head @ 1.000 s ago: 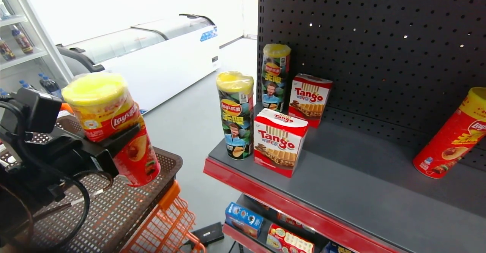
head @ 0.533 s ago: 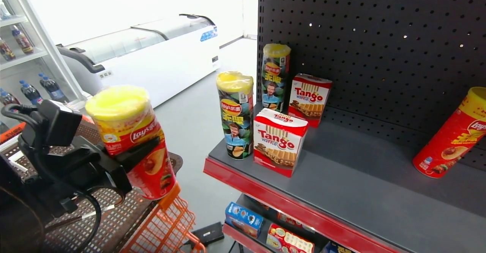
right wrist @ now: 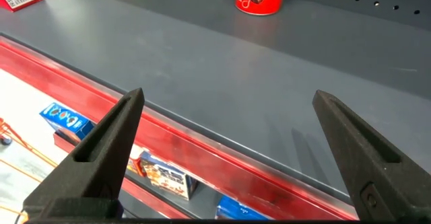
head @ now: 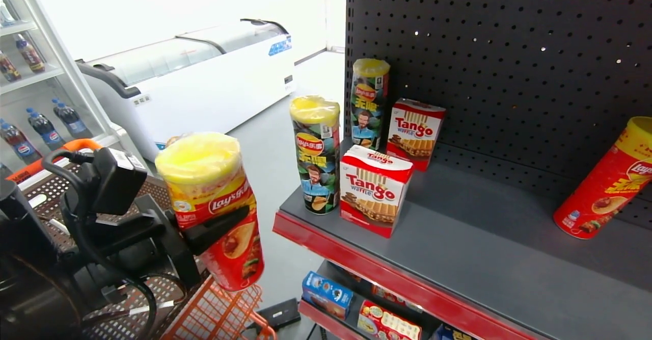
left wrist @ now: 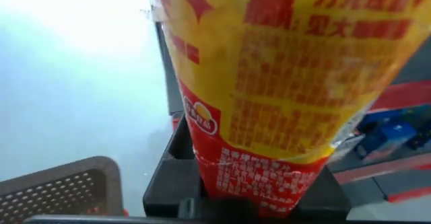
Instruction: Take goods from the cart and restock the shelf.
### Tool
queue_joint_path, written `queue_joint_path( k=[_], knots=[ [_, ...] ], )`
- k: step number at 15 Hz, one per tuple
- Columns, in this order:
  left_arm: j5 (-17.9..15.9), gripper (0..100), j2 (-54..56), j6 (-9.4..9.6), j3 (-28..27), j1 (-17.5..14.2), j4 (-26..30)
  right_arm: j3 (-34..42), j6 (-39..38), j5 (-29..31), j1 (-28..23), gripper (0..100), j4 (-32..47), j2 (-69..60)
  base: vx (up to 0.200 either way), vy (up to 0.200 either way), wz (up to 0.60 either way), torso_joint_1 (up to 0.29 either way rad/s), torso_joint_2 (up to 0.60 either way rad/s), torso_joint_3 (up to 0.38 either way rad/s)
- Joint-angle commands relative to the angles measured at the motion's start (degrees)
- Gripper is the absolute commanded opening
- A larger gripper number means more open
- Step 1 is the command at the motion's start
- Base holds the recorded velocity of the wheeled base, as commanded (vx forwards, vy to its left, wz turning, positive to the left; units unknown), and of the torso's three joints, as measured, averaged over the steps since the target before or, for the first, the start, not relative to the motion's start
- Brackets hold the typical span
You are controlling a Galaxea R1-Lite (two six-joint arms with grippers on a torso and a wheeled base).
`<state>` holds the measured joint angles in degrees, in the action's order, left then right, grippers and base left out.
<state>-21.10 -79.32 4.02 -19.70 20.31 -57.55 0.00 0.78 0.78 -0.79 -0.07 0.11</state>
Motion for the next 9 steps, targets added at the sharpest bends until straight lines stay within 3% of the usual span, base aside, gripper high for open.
queue_joint_path(
  k=[1,4,6,9],
  knots=[
    [-2.4,0,0.8,-0.07,0.4,0.4,0.2,0.0,0.0,-0.2,0.0,100,0.0,0.1,0.000,0.000,0.00,0.000,0.00,0.000],
    [-5.7,0,1.3,-0.16,0.7,0.4,0.4,0.0,0.1,-0.3,0.0,100,0.0,0.1,0.000,0.000,0.00,0.000,0.00,0.000],
    [-8.3,0,1.3,-0.24,0.7,0.3,0.3,0.0,0.0,-0.3,0.0,100,0.0,0.1,0.000,0.000,-0.60,0.005,0.00,0.000],
    [-8.4,0,0.8,-0.24,0.2,0.3,0.3,0.0,0.1,-0.3,0.0,100,0.0,0.1,0.000,0.000,-0.60,0.004,0.00,0.002]
  ],
)
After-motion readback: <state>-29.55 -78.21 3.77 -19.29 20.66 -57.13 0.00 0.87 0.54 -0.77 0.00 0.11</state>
